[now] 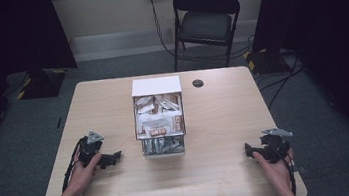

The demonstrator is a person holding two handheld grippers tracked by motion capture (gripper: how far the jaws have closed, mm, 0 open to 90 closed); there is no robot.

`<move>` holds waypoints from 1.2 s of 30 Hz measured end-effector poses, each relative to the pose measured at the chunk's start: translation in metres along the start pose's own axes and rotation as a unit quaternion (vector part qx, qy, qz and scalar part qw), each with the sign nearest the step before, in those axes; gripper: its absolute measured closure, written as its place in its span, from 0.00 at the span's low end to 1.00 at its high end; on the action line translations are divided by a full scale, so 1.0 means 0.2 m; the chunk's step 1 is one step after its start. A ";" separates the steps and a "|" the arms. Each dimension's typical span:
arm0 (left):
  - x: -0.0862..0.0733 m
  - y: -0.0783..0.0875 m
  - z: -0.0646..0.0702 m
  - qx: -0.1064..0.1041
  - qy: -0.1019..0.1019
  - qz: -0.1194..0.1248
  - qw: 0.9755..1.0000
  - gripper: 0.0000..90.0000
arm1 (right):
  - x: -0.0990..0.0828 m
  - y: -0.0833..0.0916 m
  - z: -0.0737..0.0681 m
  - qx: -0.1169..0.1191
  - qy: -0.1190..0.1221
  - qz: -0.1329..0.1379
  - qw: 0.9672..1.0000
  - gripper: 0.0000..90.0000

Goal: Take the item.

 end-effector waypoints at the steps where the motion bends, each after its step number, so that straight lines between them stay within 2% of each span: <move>1: 0.00 0.00 0.00 0.000 0.000 0.000 1.000 0.00 | 0.00 0.00 0.00 0.000 0.000 0.000 1.000 0.02; 7: 0.00 0.00 0.00 0.000 0.000 0.000 1.000 0.00 | 0.00 0.00 -0.01 -0.002 0.000 0.001 1.000 0.03; 11: 0.00 0.00 0.00 0.000 0.000 0.000 1.000 0.00 | 0.00 -0.01 -0.04 0.006 0.004 -0.002 1.000 0.04; 13: 0.00 0.00 0.00 0.000 0.000 0.000 1.000 0.00 | 0.00 0.00 -0.03 0.008 0.004 -0.001 1.000 0.08; 15: 0.00 0.00 0.00 0.000 0.000 0.000 1.000 0.00 | 0.01 0.01 -0.03 0.009 -0.004 0.005 1.000 0.16; 17: 0.00 0.00 0.00 0.000 0.000 0.000 1.000 0.00 | 0.01 0.01 -0.03 0.014 -0.013 0.004 1.000 0.16; 20: 0.00 0.00 0.00 0.000 0.000 0.000 1.000 0.00 | 0.01 0.02 -0.06 0.020 -0.006 -0.007 1.000 0.16; 26: 0.00 0.00 0.00 0.000 0.000 0.000 1.000 0.00 | 0.02 0.04 -0.11 0.040 0.012 0.001 0.999 0.19; 29: 0.00 0.00 0.00 0.000 0.000 0.000 1.000 0.00 | 0.03 0.05 -0.12 0.051 0.012 0.004 0.999 0.24; 36: 0.00 0.00 0.00 0.000 0.000 0.000 1.000 0.00 | 0.04 0.08 -0.16 0.070 0.020 0.010 0.997 0.26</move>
Point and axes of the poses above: each handheld gripper's, and its own axes: y roughly backward along the jaws, x roughly out of its top, z roughly to its right, the point moved 6 cm from there along -y, roughly forward along the jaws, and after that the axes turned 15 degrees about -y, right-handed, at the moved point
